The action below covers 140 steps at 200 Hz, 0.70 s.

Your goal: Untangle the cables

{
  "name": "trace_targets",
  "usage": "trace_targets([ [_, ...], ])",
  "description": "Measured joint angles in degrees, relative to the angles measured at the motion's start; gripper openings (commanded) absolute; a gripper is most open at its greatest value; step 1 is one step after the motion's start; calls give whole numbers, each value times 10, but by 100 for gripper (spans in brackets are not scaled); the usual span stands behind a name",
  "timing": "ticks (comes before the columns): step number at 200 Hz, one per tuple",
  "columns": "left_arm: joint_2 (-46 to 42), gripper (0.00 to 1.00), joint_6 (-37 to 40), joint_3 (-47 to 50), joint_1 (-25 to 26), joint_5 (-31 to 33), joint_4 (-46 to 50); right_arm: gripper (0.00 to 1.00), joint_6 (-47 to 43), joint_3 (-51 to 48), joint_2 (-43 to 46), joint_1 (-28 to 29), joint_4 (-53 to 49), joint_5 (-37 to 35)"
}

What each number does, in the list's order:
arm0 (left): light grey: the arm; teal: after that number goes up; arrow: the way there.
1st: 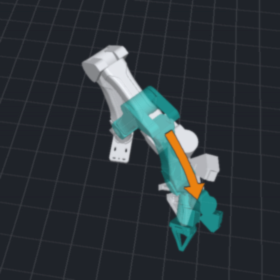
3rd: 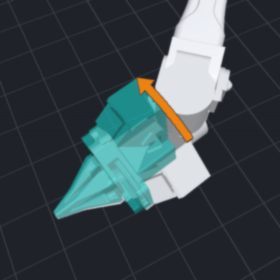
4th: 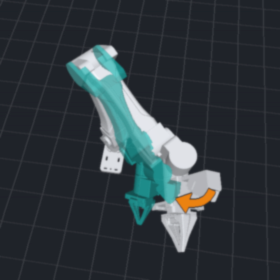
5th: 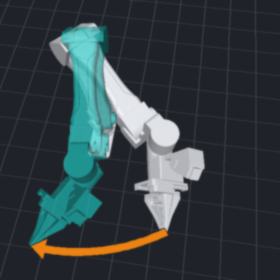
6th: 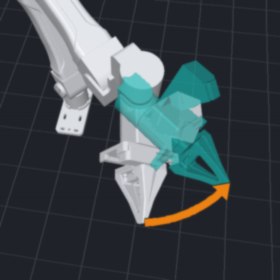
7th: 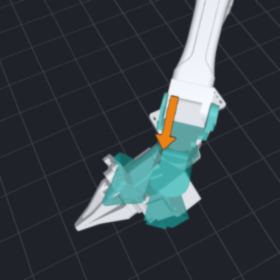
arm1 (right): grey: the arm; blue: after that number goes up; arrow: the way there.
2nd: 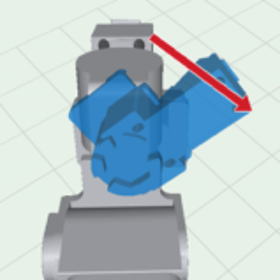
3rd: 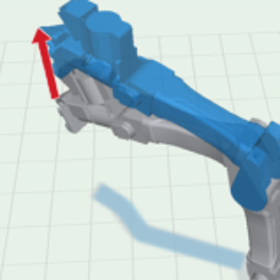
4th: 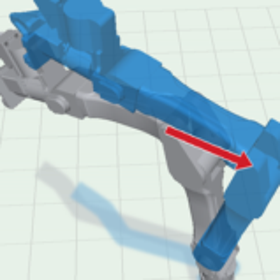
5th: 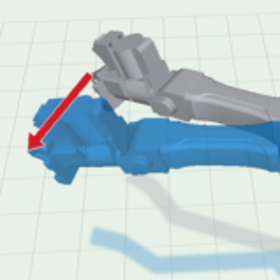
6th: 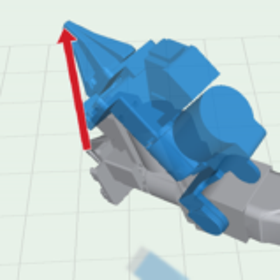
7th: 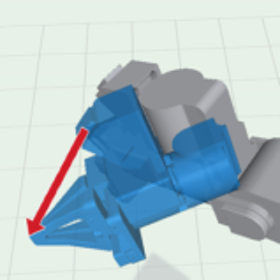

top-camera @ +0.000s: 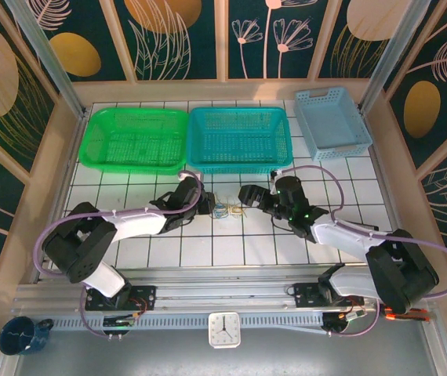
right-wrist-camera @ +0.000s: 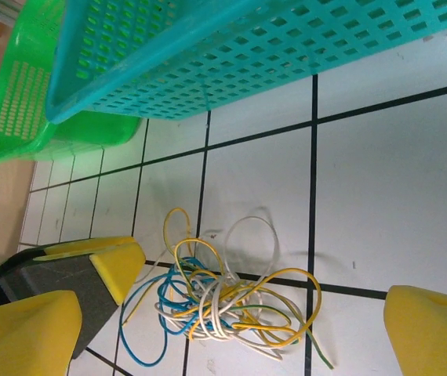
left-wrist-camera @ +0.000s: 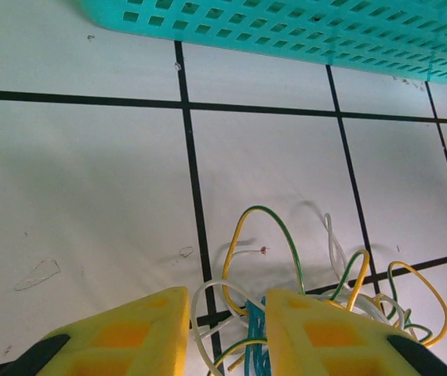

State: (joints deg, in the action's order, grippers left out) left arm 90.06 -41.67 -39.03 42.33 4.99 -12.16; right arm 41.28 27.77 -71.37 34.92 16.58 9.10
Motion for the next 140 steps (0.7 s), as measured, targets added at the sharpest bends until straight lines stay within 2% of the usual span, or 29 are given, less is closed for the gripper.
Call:
trace_targets([
  [43,10,22,-2,0,0,0,0,99,0,-2,0,0,4,10],
  [78,12,0,-5,0,0,1,0,98,-5,-2,0,0,9,16],
  [140,-3,0,24,-49,0,4,40,97,-67,24,-29,33,6,1],
])
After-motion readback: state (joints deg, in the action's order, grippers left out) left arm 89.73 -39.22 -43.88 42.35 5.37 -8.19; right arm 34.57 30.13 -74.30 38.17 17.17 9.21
